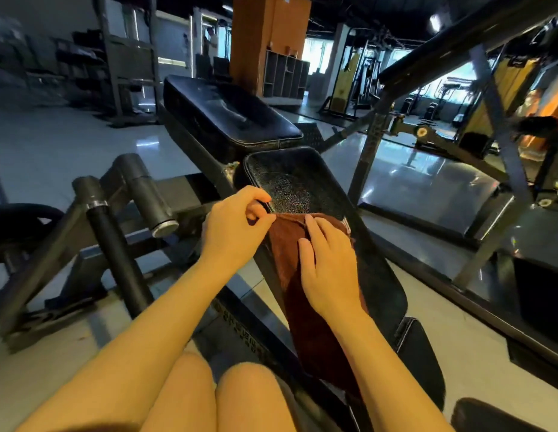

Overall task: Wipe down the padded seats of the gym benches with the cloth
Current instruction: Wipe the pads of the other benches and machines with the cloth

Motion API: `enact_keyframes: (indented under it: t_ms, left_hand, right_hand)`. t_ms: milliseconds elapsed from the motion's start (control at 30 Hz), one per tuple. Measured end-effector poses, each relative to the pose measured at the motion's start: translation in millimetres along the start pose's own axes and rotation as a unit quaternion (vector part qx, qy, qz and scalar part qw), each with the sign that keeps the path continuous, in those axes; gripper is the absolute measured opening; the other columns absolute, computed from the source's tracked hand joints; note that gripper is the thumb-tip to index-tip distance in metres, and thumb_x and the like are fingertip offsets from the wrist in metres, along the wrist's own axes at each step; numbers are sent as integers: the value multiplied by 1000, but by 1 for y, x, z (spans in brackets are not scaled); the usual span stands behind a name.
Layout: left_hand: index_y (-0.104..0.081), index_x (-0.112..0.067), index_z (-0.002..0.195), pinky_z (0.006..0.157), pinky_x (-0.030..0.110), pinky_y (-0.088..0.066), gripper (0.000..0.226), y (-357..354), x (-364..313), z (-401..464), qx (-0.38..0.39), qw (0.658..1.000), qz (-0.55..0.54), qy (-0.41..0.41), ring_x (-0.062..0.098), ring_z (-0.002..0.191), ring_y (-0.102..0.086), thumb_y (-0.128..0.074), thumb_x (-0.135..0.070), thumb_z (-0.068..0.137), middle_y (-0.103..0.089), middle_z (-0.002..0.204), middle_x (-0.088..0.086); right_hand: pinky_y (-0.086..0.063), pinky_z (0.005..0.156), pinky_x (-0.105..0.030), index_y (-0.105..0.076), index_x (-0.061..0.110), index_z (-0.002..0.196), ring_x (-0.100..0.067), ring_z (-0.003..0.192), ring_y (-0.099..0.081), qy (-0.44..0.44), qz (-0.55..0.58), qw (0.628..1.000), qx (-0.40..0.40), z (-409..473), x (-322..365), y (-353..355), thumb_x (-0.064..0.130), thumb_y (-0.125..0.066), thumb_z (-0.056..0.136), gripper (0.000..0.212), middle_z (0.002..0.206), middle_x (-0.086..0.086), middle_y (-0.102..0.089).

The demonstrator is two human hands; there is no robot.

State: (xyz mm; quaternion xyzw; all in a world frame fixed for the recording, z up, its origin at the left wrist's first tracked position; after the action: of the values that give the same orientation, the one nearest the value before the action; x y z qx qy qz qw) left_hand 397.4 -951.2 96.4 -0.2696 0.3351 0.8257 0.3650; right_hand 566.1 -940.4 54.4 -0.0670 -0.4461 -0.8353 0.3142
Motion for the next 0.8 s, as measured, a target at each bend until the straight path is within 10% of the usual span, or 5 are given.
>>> enact_keyframes:
  t_ms: [133, 367, 800]
  left_hand:
    - [-66, -20, 101, 74, 24, -52, 17, 33, 16, -9, -35, 998, 34, -45, 5, 79, -60, -69, -12, 87, -64, 83, -10]
    - [-68, -8, 103, 79, 49, -49, 24, 83, 69, -42, -57, 962, 250, -97, 33, 91, -61, -58, -25, 89, -68, 95, 9]
    - [-68, -11, 97, 85, 32, -35, 26, 77, 83, -45, -54, 963, 246, -96, 18, 95, -53, -52, -29, 88, -67, 95, 5]
  right_hand:
    - [-20, 117, -23, -28, 28, 151, 1, 145, -19, 58, 95, 993, 42, -17, -9, 4, 41, -46, 99, 57, 159, 8, -26]
    - [-8, 121, -42, -16, 23, 155, -22, 151, -3, 38, -70, 995, 66, -12, 3, -18, 48, -41, 99, 66, 164, -1, -9]
    - [-13, 119, -52, -11, 20, 156, -37, 148, -6, -62, -69, 995, 27, 82, 63, -40, 57, -39, 97, 75, 164, -7, -2]
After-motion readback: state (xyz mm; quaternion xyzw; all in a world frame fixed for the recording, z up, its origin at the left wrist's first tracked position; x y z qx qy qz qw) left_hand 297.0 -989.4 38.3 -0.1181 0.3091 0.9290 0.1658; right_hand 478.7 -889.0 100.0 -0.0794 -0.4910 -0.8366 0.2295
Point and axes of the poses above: each hand's wrist, its own z-axis towards the middle knuckle, its own y-axis out of the back of the hand, x = y × z, the point moved 6 cm from there along z, towards the middle knuckle
